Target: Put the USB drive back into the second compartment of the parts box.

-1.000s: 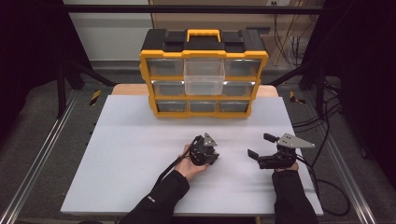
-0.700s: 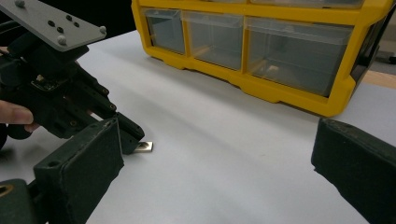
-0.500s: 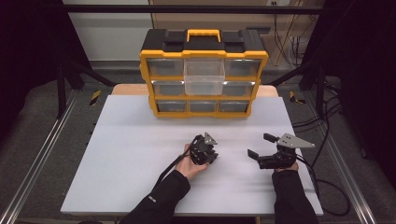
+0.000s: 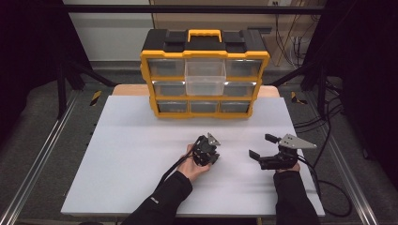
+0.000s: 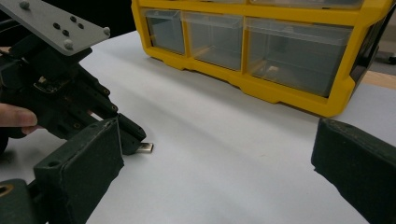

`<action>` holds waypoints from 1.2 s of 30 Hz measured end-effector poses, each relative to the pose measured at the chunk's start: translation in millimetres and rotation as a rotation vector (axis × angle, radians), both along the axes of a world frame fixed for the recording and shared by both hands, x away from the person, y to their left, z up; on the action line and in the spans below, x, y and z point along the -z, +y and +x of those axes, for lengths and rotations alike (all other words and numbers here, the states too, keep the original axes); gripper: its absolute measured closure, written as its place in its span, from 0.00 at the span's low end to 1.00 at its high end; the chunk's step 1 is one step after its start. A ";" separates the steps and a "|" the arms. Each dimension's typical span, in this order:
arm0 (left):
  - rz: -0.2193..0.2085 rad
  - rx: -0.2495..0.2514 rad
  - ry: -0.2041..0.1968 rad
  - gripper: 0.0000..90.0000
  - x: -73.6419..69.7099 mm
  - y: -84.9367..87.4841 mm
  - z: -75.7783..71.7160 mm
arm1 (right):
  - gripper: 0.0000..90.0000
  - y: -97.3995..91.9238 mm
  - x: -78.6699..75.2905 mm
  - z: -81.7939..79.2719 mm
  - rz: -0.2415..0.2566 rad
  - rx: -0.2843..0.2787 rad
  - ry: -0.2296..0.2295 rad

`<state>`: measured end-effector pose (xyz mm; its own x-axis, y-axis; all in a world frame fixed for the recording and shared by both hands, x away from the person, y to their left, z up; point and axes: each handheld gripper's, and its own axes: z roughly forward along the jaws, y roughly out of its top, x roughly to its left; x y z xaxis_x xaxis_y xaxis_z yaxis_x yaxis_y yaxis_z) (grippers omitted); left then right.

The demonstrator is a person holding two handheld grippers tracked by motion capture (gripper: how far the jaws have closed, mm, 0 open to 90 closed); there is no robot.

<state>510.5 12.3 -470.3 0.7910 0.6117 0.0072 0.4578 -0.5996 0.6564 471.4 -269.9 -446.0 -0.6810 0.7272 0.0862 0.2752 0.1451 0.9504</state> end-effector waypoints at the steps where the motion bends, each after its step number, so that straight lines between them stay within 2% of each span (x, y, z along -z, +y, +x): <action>1: -0.001 -0.002 0.002 0.87 0.0 0.0 0.0 | 0.03 0.0 0.0 0.0 0.000 0.000 0.000; 8: -0.009 -0.005 0.011 0.88 -0.9 1.8 1.5 | 0.03 0.0 0.1 0.1 0.000 0.001 0.000; 14: -0.035 -0.003 0.016 0.88 -5.5 4.6 0.7 | 0.03 -0.1 0.0 0.1 0.001 0.001 -0.001; 23: -0.074 0.017 -0.014 0.88 -23.7 13.3 -6.2 | 0.03 0.2 0.2 0.1 0.000 0.000 0.002; 36: -0.105 0.029 -0.058 0.88 -46.9 28.8 -14.6 | 0.03 0.2 0.2 0.0 0.000 -0.001 0.003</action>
<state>496.0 41.1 -423.4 0.8088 0.5880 -0.0097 0.4005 -0.5387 0.7412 471.4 -269.7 -446.2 -0.6813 0.7267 0.0883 0.2779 0.1452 0.9496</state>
